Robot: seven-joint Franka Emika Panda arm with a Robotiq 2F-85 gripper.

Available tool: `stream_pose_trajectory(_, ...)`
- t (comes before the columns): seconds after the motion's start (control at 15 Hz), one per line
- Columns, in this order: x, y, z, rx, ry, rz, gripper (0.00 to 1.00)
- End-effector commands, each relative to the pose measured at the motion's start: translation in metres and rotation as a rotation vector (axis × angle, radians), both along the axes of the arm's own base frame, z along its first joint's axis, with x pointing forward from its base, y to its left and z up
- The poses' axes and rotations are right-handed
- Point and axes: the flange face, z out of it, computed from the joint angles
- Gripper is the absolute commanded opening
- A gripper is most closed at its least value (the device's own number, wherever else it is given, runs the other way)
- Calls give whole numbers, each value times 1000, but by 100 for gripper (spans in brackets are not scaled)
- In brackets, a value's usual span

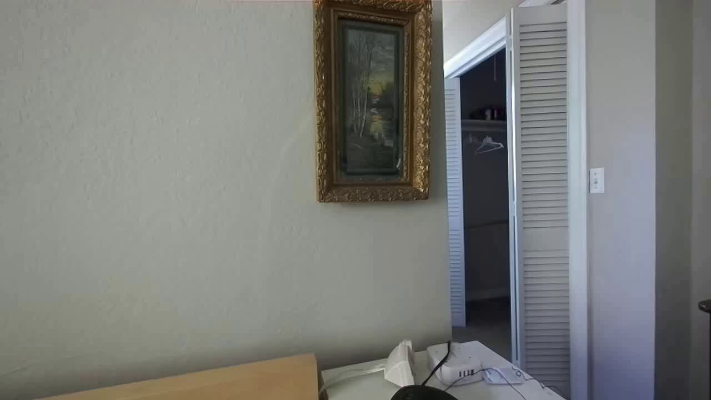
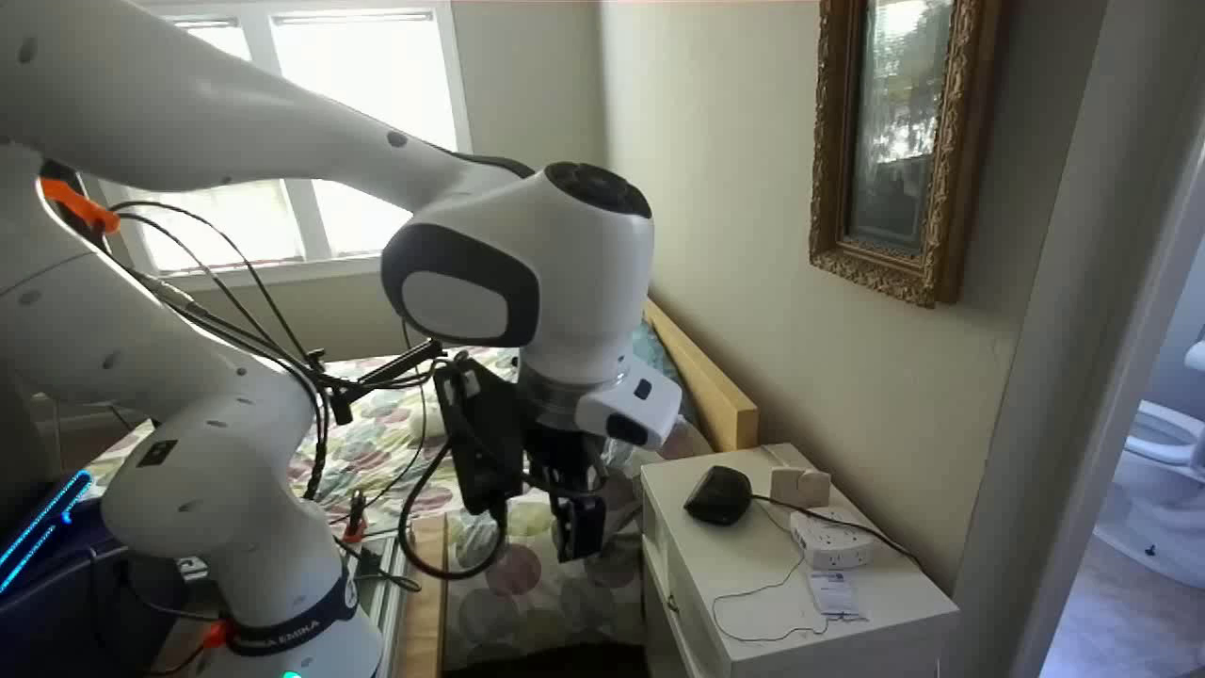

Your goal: Press the left white object

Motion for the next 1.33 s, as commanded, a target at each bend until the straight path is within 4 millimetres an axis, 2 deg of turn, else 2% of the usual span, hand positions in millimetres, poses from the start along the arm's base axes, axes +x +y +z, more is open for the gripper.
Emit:
stream_pose_trajectory(0.0, 0, 0, 1, 0, 1, 0, 100)
stream_pose_trajectory(0.27, 5, 9, -9, -9, 3, 7, 100)
stream_pose_trajectory(0.47, 23, 29, -34, -41, -83, -13, 100)
stream_pose_trajectory(0.67, 54, 63, -58, -56, -193, -105, 100)
stream_pose_trajectory(0.93, 92, 124, -94, -66, -281, -207, 100)
stream_pose_trajectory(1.13, 119, 166, -114, -58, -283, -243, 100)
stream_pose_trajectory(1.27, 142, 184, -122, -55, -296, -288, 100)
